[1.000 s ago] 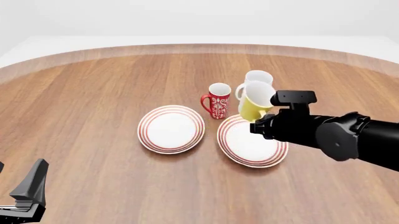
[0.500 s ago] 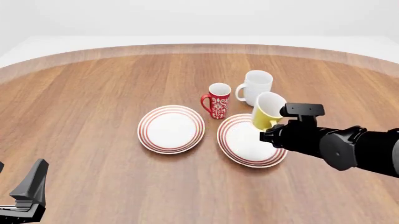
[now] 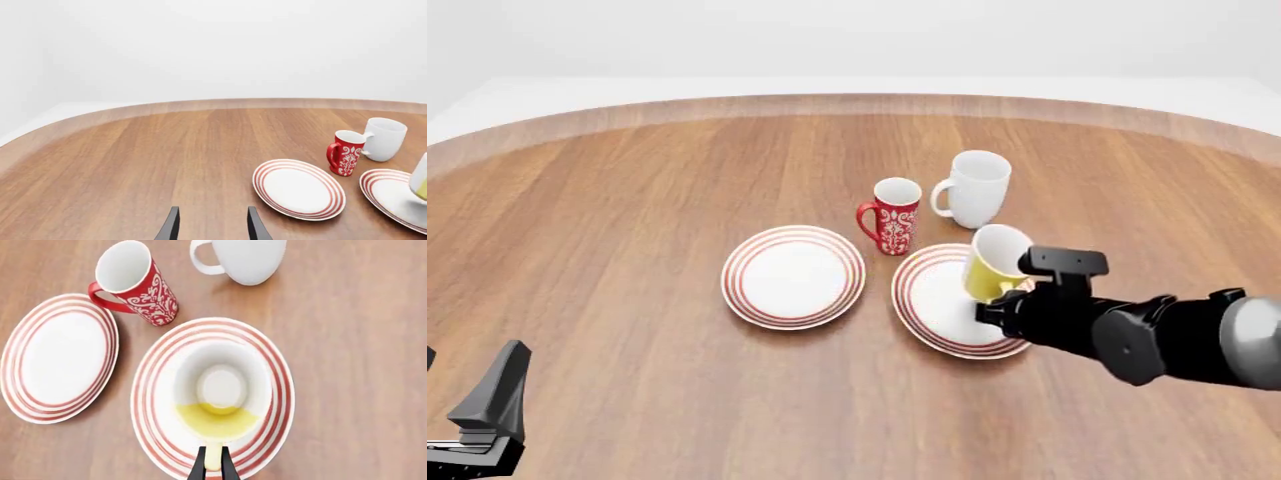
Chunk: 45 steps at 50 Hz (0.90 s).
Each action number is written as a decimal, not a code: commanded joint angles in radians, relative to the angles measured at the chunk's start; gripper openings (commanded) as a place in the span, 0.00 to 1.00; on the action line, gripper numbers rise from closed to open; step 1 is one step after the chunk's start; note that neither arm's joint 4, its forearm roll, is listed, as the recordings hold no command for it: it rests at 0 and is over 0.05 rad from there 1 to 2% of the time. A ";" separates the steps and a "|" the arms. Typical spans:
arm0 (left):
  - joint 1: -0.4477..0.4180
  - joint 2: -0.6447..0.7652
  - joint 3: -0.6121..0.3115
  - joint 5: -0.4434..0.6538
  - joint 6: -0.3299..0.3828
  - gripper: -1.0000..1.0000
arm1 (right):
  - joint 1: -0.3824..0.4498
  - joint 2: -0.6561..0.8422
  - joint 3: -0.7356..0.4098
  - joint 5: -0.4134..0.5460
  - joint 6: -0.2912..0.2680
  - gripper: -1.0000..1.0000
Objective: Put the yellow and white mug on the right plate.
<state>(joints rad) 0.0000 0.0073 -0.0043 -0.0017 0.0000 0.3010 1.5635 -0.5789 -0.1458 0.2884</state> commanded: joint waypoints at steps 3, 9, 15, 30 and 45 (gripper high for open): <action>0.000 0.000 0.000 0.000 0.000 1.00 | 0.022 0.032 0.026 -0.047 0.038 0.00; 0.000 0.000 0.000 0.000 0.000 1.00 | 0.028 0.041 0.029 -0.055 0.042 0.00; 0.000 0.000 0.000 0.000 0.000 1.00 | 0.009 0.033 0.015 -0.039 0.026 0.00; 0.000 0.000 0.000 0.000 0.000 1.00 | 0.000 0.021 0.007 -0.022 0.010 1.00; 0.000 0.000 0.000 0.000 0.000 1.00 | 0.001 -0.021 -0.009 0.032 0.011 1.00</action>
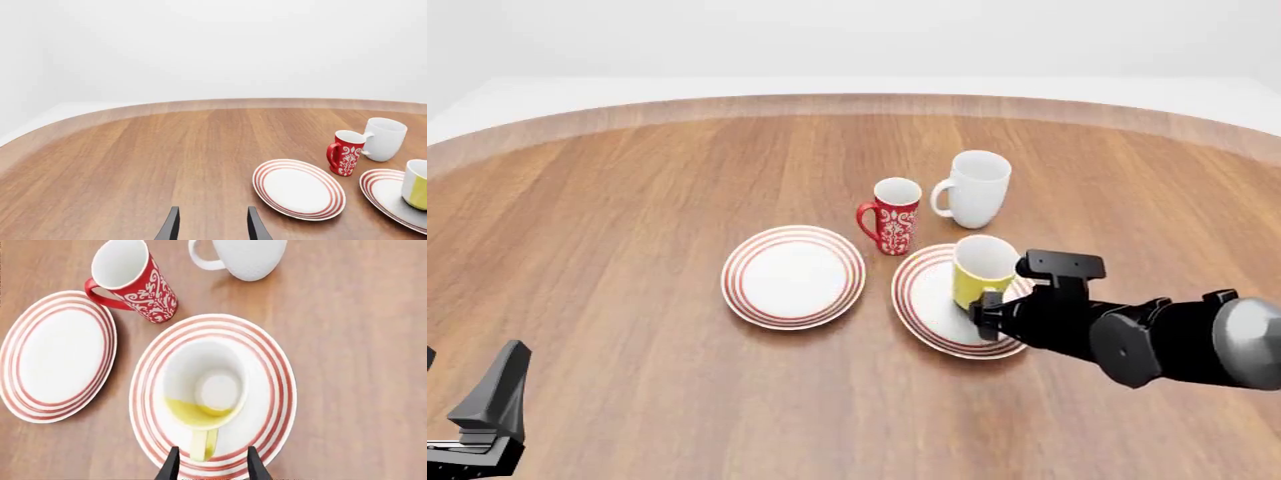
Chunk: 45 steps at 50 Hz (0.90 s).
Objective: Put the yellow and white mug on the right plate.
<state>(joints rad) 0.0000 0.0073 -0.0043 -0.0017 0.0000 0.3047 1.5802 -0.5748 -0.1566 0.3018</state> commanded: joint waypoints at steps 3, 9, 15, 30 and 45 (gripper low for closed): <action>0.000 0.000 0.000 0.000 0.000 1.00 | 0.002 -0.080 -0.024 0.071 -0.007 1.00; 0.000 0.000 0.000 0.000 0.000 1.00 | 0.008 -0.242 -0.047 0.124 -0.015 1.00; 0.000 0.000 0.000 0.000 0.000 1.00 | 0.010 -0.363 -0.061 0.168 -0.088 1.00; 0.000 0.000 0.000 0.000 0.000 1.00 | 0.088 -0.634 -0.079 0.181 -0.133 1.00; 0.000 0.000 0.000 0.000 0.000 1.00 | 0.100 -0.775 -0.316 0.260 -0.103 1.00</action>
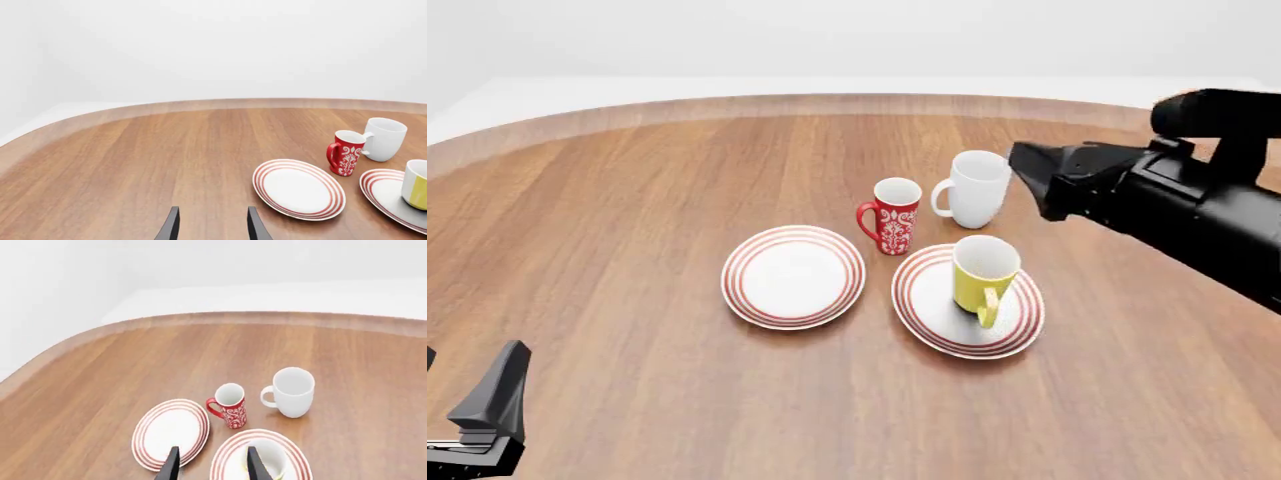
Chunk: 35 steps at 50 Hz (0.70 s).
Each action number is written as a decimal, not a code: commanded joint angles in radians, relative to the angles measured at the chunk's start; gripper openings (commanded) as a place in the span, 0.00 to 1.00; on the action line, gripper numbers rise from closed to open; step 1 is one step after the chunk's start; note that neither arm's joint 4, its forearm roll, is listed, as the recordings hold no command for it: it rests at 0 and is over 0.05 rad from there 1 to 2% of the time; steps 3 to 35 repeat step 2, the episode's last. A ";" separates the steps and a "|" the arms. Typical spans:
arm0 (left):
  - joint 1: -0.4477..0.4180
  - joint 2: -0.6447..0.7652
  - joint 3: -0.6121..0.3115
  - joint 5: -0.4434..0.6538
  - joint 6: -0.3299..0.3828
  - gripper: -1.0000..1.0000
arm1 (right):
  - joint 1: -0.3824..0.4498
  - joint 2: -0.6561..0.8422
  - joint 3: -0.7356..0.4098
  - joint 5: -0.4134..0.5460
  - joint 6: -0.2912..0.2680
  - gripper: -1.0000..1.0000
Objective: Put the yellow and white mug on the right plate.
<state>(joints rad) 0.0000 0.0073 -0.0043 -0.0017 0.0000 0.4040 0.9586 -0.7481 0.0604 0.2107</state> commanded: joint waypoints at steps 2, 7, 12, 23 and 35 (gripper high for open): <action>0.000 0.000 0.000 0.000 0.000 1.00 | 0.004 -0.175 -0.203 0.064 -0.026 1.00; 0.000 0.000 0.000 0.000 0.000 1.00 | 0.004 -0.175 -0.203 0.064 -0.026 1.00; 0.000 0.000 0.000 0.000 0.000 1.00 | 0.004 -0.175 -0.203 0.064 -0.026 1.00; 0.000 0.000 0.000 0.000 0.000 1.00 | 0.004 -0.175 -0.203 0.064 -0.026 1.00; 0.000 0.000 0.000 0.000 0.000 1.00 | 0.004 -0.175 -0.203 0.064 -0.026 1.00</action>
